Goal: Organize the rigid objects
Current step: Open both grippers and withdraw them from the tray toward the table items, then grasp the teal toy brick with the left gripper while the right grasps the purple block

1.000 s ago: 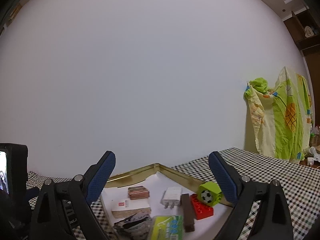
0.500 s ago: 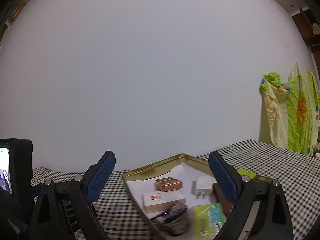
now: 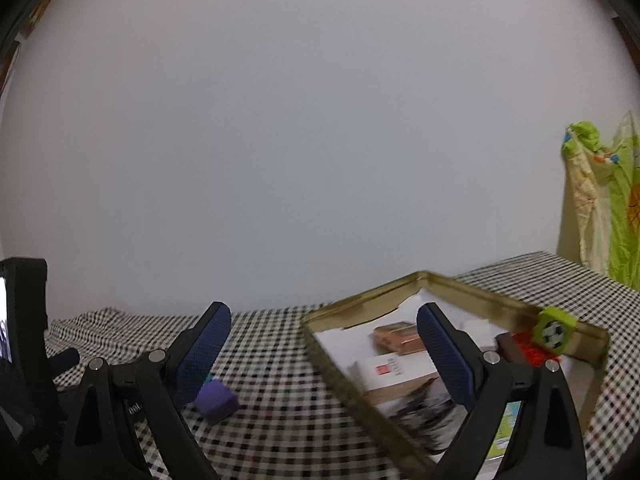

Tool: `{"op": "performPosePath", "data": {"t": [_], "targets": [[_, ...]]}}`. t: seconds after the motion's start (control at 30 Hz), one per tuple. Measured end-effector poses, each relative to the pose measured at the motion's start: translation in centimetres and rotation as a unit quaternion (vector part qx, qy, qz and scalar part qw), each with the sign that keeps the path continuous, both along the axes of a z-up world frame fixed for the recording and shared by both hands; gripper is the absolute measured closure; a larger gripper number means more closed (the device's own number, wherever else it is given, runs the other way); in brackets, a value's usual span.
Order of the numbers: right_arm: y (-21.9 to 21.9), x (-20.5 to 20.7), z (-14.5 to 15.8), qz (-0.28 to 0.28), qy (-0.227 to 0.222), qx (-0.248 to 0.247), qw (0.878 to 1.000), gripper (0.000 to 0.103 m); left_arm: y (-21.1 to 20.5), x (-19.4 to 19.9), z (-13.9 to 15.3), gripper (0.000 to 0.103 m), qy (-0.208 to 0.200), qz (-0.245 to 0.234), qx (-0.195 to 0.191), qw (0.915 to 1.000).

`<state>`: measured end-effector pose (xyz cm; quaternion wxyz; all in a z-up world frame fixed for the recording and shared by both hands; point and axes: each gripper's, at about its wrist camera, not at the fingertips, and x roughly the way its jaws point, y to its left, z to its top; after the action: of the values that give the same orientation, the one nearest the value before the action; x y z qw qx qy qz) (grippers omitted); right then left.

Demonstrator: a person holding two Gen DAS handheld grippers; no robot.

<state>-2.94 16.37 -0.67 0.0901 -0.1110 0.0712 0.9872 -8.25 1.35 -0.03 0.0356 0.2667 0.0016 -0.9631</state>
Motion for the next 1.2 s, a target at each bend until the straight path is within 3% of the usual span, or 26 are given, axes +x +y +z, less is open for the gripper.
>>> {"op": "performPosePath", "data": {"t": [0.4,0.7,0.97,1.0,1.1,1.2], "targets": [[-4.3,-4.9,-1.1,0.102,-0.099,0.03,0.989,0.007,-5.3,-2.1,-1.7,0.001,-0.041,0.051,-0.003,0.9979],[-7.5,-9.2,-3.8,0.179,-0.227,0.055,0.956,0.007,-7.4,-3.1,-2.5,0.001,-0.065,0.064,-0.01,0.9958],[-7.9,-12.1,-5.6,0.184,-0.298,0.052,0.935,0.007,-6.8,-3.2,-2.5,0.001,-0.069,0.048,-0.02,0.9963],[-8.0,-12.3,-5.8,0.185,-0.304,0.051,0.933,0.014,-6.7,-3.2,-2.5,0.001,-0.069,0.045,-0.022,0.9963],[-7.9,-12.5,-6.3,0.187,-0.318,0.048,0.928,0.048,-6.4,-3.1,-2.5,0.001,-0.071,0.039,-0.027,0.9964],[-7.7,-12.1,-6.1,0.193,-0.314,0.043,0.929,0.05,-6.2,-3.1,-2.5,0.001,-0.072,0.032,-0.029,0.9965]]}}
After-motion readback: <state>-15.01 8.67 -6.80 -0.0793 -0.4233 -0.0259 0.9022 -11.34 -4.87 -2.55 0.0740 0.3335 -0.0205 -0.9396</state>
